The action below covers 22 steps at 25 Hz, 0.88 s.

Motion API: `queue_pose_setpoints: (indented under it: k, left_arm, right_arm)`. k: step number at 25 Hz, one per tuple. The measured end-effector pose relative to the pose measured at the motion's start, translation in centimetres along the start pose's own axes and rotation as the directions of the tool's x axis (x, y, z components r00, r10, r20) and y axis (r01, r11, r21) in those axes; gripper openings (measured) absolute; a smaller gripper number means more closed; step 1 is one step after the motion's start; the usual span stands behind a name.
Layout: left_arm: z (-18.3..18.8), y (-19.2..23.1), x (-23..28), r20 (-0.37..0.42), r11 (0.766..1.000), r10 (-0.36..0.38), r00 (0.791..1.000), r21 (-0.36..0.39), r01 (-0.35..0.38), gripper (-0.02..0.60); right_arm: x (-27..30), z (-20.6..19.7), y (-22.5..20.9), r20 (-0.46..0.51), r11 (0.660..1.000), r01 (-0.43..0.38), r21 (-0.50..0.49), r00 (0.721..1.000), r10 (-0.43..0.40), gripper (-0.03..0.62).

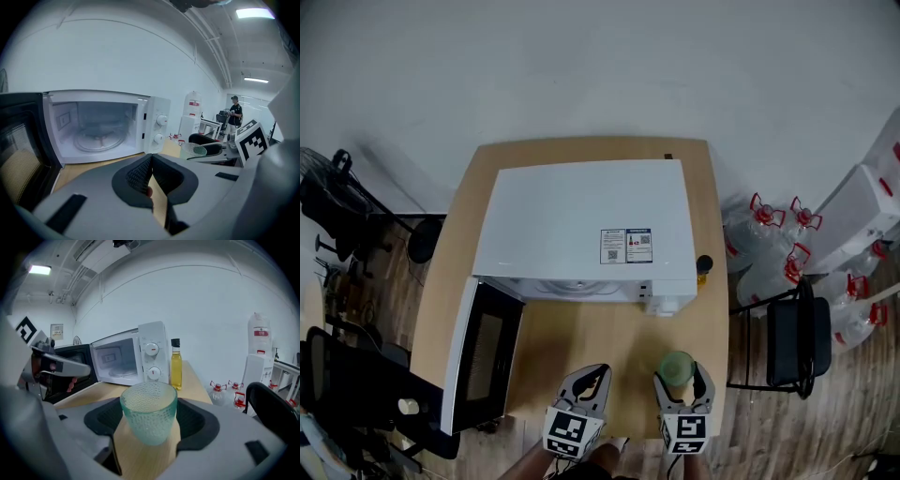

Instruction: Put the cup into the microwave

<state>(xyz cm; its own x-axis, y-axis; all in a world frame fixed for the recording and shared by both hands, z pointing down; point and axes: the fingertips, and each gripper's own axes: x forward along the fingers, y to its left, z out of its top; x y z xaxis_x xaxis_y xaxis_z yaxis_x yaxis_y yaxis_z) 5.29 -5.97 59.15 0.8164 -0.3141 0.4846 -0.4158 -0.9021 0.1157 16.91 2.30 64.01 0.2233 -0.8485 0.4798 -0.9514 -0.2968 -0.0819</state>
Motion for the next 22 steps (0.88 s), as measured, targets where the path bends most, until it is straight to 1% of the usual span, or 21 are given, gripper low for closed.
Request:
queue_pose_setpoints:
  k: [12, 18, 22]
  left_arm:
    - [3.2, 4.5, -2.8, 0.068, 0.995, 0.098, 0.993, -0.032, -0.096, 0.023]
    - [4.2, 6.9, -4.9, 0.102, 0.988, 0.152, 0.983, -0.037, -0.149, 0.023]
    - [4.8, 7.9, -6.1, 0.101, 0.981, 0.189, 0.977, -0.059, -0.184, 0.023]
  right_arm:
    - [1.3, 5.8, 4.5, 0.054, 0.993, -0.091, -0.07, 0.994, 0.095, 0.357]
    - [1.8, 7.8, 7.4, 0.081, 0.986, -0.139, -0.091, 0.986, 0.146, 0.357]
    - [2.6, 9.0, 9.3, 0.094, 0.978, -0.183, -0.1, 0.977, 0.193, 0.357]
